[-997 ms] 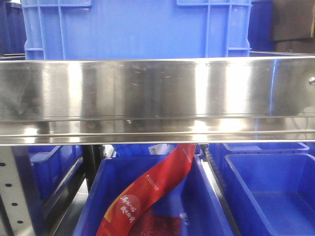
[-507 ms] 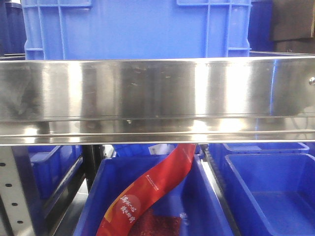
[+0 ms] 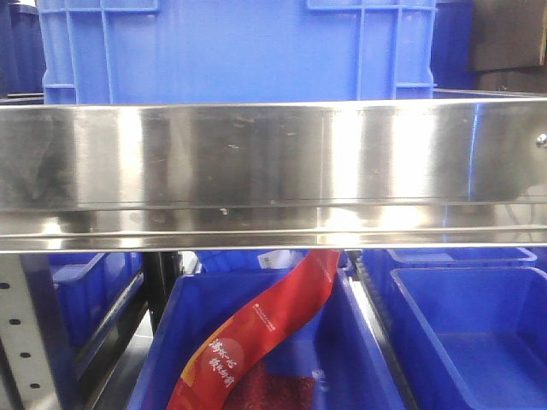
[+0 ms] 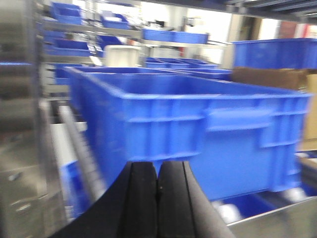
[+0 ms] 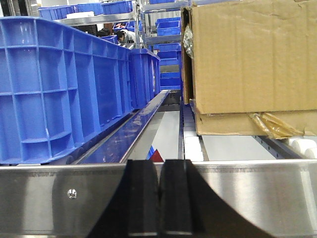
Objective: Grab block from conveyor and place in blue bin
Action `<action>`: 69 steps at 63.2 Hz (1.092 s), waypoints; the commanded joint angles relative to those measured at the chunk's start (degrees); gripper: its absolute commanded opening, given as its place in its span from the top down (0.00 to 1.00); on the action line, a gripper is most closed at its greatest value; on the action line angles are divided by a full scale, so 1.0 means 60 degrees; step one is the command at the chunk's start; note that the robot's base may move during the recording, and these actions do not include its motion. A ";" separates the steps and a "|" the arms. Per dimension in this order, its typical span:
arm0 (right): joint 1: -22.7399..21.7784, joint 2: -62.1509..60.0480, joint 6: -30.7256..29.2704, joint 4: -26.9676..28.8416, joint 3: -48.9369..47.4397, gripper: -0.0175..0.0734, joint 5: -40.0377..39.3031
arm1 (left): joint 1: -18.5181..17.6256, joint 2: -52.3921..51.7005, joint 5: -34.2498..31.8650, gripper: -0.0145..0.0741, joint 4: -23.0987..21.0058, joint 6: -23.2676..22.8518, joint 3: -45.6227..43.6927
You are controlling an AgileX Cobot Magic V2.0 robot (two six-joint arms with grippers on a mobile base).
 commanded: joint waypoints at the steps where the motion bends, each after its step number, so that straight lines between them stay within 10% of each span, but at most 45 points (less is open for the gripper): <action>1: -0.0040 -0.0024 -0.0087 -0.0020 0.0000 0.98 -0.0236 | 0.0562 -0.0544 0.0002 0.96 0.0144 -0.0053 0.0552; 29: -0.0040 -0.0024 -0.0087 -0.0020 0.0000 0.98 -0.0236 | 0.3442 -0.2822 -0.0706 0.96 -0.1243 0.0959 0.3719; 69: -0.0040 -0.0024 -0.0087 -0.0020 0.0000 0.98 -0.0236 | 0.3673 -0.2822 -0.1357 0.96 -0.1531 0.1495 0.3893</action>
